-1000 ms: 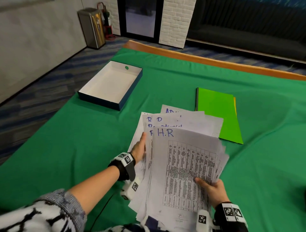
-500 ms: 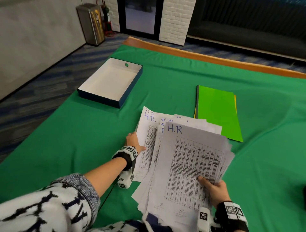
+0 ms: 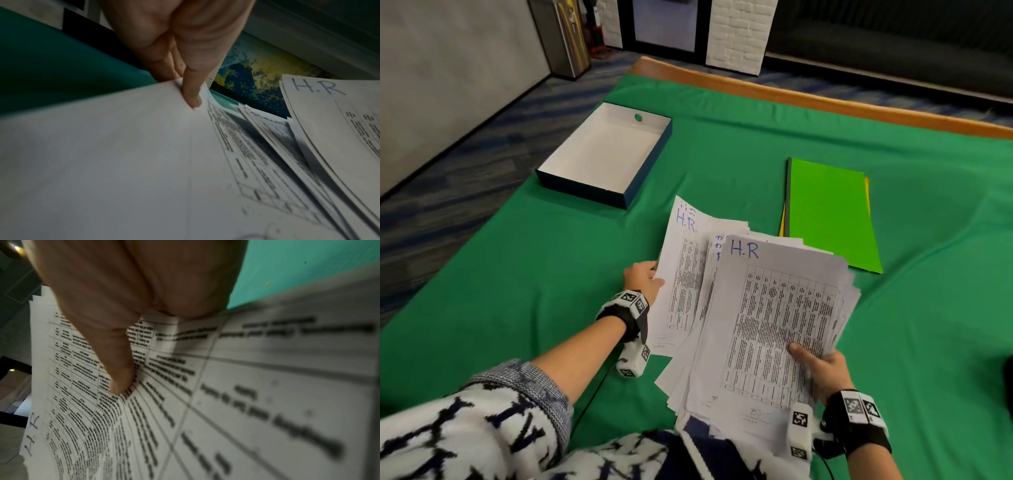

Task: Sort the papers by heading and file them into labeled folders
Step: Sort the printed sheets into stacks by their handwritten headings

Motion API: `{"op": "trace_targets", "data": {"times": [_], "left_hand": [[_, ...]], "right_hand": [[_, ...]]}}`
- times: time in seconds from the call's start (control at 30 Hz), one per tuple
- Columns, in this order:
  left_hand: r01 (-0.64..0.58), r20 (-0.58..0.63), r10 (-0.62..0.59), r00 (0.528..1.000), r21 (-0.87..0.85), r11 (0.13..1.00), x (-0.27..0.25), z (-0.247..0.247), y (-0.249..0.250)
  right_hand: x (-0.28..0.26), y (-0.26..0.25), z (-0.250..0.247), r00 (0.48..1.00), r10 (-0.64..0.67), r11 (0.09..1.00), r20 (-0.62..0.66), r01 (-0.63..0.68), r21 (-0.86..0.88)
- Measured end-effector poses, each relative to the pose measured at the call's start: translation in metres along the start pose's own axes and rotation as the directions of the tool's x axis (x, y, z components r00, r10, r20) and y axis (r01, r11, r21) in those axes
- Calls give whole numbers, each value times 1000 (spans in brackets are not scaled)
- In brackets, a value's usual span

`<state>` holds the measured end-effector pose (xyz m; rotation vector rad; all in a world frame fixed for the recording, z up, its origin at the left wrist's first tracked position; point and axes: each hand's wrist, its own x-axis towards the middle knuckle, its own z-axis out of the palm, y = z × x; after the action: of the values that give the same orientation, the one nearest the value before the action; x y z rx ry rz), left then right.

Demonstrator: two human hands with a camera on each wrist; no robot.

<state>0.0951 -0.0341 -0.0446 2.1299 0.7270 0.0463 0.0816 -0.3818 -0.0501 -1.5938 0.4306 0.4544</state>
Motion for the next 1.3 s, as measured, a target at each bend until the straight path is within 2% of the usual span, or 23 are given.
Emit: {"op": "trace_targets", "data": {"times": [0.1,0.27,0.37,0.63,0.73,0.83,0.97,1.0,1.03,1.07,1.13,1.17,1.23,1.3], "left_hand": [[-10,1,10,1000,28,1000,-1,1,0],[-129,17,128,992,143,981,-1,3,-3],[-199,0,201,980,139,970,-3,3,-4],[-200,4,202,979,141,970,-1,4,-8],[-218,-82,229,970,127,968,3,-2,0],[-279,-295,279,914,45,959,0,-23,31],[-495,-551,378,744,-74,866,-6,-59,78],[-536,-582,367,726,-145,832,-6,-63,85],[-547,-586,328,741,-243,801,-4,-64,88],[-531,-561,282,778,-350,771,-2,-61,89],[-412,-431,191,882,-509,755,-3,-45,83],[-338,-341,170,925,-527,780,-6,-33,75],[-257,-165,205,965,-435,863,-16,-6,60],[-313,4,324,946,-239,919,-29,17,47]], "right_hand": [[1,-1,0,1000,14,1000,-3,-14,18],[3,-3,2,1000,18,999,1,-18,-29],[3,-8,5,1000,28,999,4,-28,-23],[3,-12,10,998,63,998,-3,-63,-11],[3,-14,11,997,79,996,-7,-79,-35],[3,-15,12,995,96,995,0,-96,-41],[-1,-19,16,992,123,991,-25,-124,-45],[-2,-20,16,992,122,992,-20,-123,-42],[0,-18,16,993,119,992,-18,-120,-39],[0,-19,15,992,128,990,-14,-129,-59],[0,-19,14,988,155,986,-2,-155,-67],[0,-19,14,987,163,983,-13,-163,-78],[1,-20,16,987,150,982,-52,-155,-111],[-2,-27,18,989,144,982,-44,-148,-115]]}}
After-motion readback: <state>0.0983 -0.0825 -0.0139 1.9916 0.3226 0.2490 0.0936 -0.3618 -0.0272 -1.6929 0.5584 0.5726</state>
